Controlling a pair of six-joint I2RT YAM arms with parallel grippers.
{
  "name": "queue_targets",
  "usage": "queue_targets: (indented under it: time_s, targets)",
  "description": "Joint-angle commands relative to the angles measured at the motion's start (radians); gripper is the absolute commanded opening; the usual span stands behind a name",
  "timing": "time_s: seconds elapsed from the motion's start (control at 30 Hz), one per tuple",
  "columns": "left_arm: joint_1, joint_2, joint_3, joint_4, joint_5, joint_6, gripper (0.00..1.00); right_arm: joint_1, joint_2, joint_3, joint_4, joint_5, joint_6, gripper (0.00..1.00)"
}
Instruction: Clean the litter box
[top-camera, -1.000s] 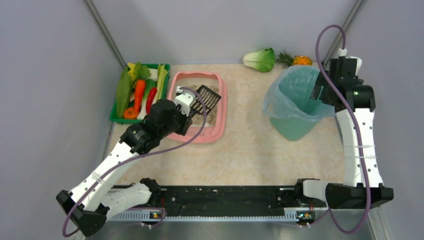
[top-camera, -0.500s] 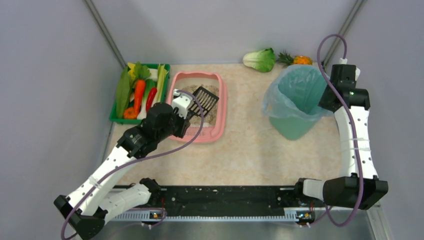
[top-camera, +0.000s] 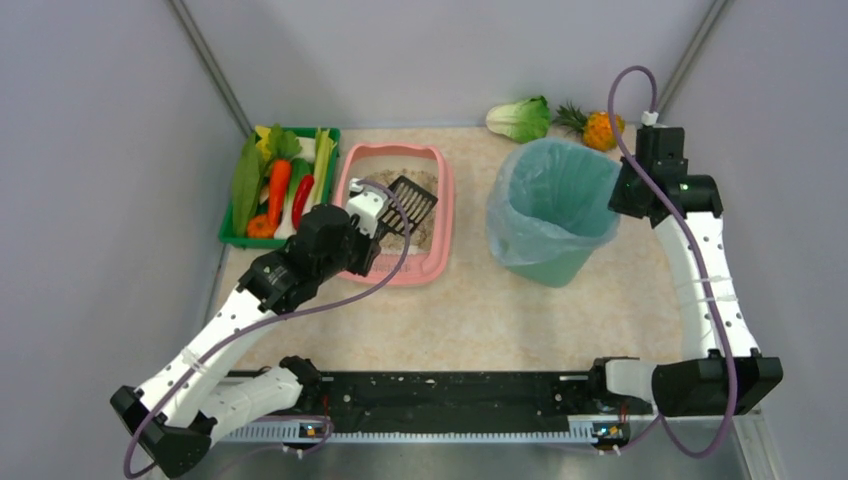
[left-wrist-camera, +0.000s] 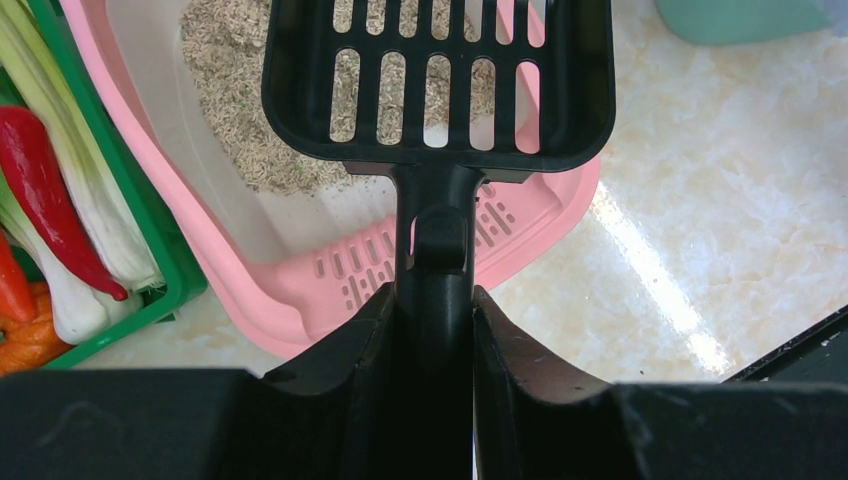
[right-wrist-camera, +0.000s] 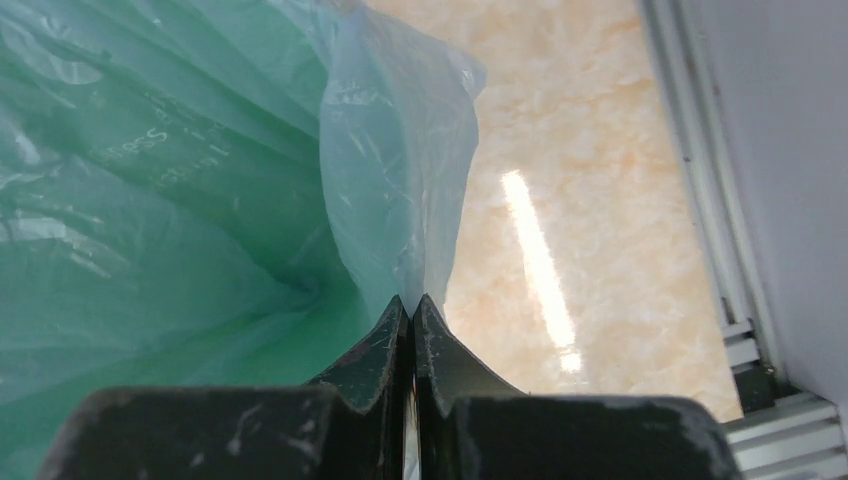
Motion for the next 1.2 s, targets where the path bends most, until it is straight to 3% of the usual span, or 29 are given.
queue_targets:
  time_s: [0.0,0.67,0.9,1.03,1.17]
  targets:
    - [0.005,0.016,0.040,0.009,-0.025,-0.003,0.00,0.083,-0.006,0.004,0.012,-0.038,0.057,0.00]
    - [0.048,0.054,0.069,-0.069,-0.086,-0.041,0.00,0.337,0.117,0.052,0.097,0.065,0.231,0.00]
    - [0.064,0.078,0.080,-0.090,-0.090,-0.043,0.00,0.358,0.146,0.078,0.094,0.069,0.240,0.00]
    - [0.072,0.101,0.096,-0.106,-0.093,-0.050,0.00,0.359,0.139,0.090,0.081,0.071,0.229,0.15]
    - [0.079,0.140,0.134,-0.147,-0.104,-0.060,0.00,0.359,0.108,0.109,0.065,0.073,0.207,0.48]
